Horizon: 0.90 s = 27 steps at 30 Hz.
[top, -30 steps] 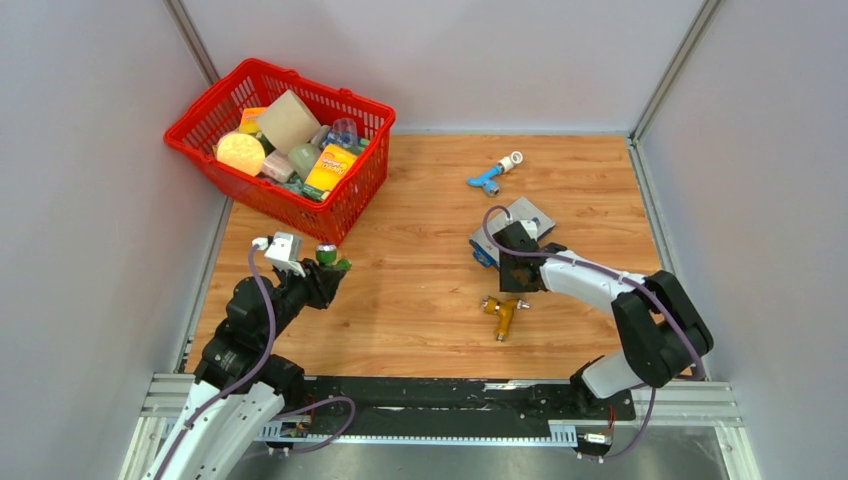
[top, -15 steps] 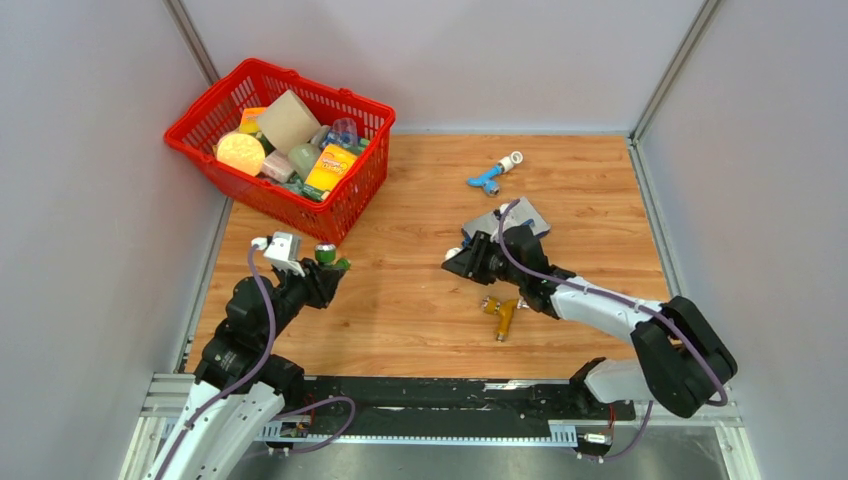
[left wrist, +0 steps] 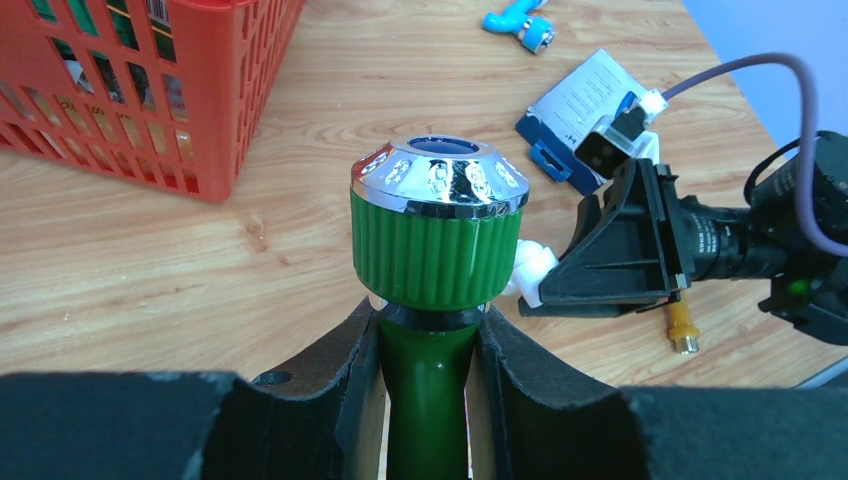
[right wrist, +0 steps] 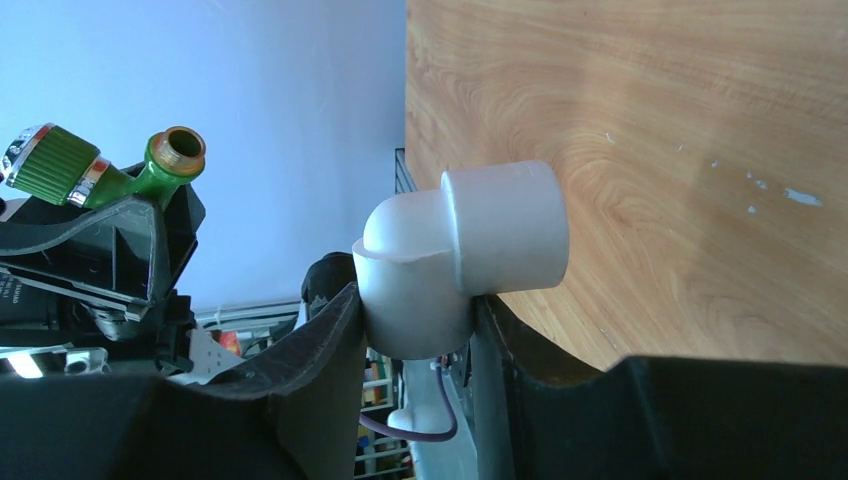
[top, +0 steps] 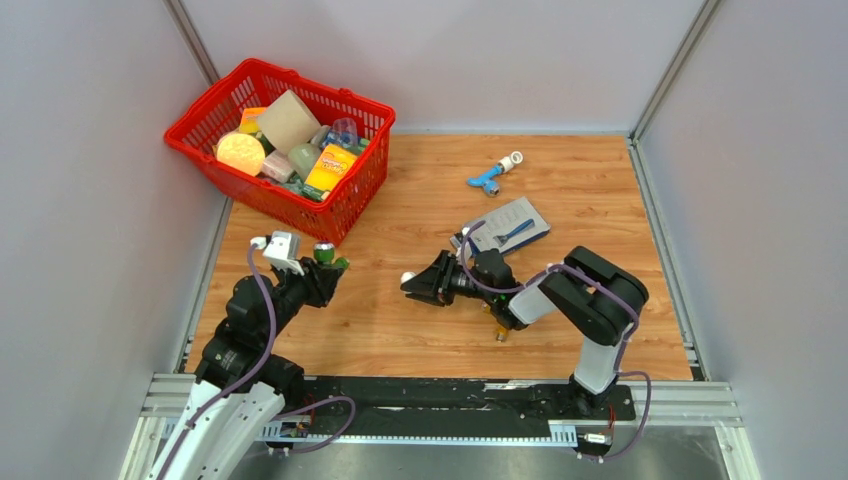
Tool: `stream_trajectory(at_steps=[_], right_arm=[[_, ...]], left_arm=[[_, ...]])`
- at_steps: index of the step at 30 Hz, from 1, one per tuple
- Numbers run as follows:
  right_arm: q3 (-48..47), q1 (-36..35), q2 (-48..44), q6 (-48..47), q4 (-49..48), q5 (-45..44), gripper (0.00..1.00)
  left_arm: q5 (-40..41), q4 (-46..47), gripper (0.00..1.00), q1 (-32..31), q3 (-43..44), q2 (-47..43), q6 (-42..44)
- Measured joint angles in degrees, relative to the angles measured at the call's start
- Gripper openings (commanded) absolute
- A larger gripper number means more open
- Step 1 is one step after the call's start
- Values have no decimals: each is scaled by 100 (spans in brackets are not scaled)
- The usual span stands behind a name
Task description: Install the water faucets
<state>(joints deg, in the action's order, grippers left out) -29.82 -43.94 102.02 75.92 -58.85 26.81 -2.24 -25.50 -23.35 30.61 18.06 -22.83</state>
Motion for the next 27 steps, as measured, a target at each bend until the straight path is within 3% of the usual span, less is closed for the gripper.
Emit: stream_trajectory(at_steps=[7,16,21,27], right_arm=[[4,-28,763,535,-968,271,3],[-175,-11,1799,892,-1469,728,9],[-214,52,1858,675,-1537,901,22],[-203,79,1853,503,-1541,986,53]], left_arm=[[2,0,0,20,0,0,0],[2,0,0,28,0,0,0],[2,0,0,31,0,0,0],[0,0,0,35,0,0,0]])
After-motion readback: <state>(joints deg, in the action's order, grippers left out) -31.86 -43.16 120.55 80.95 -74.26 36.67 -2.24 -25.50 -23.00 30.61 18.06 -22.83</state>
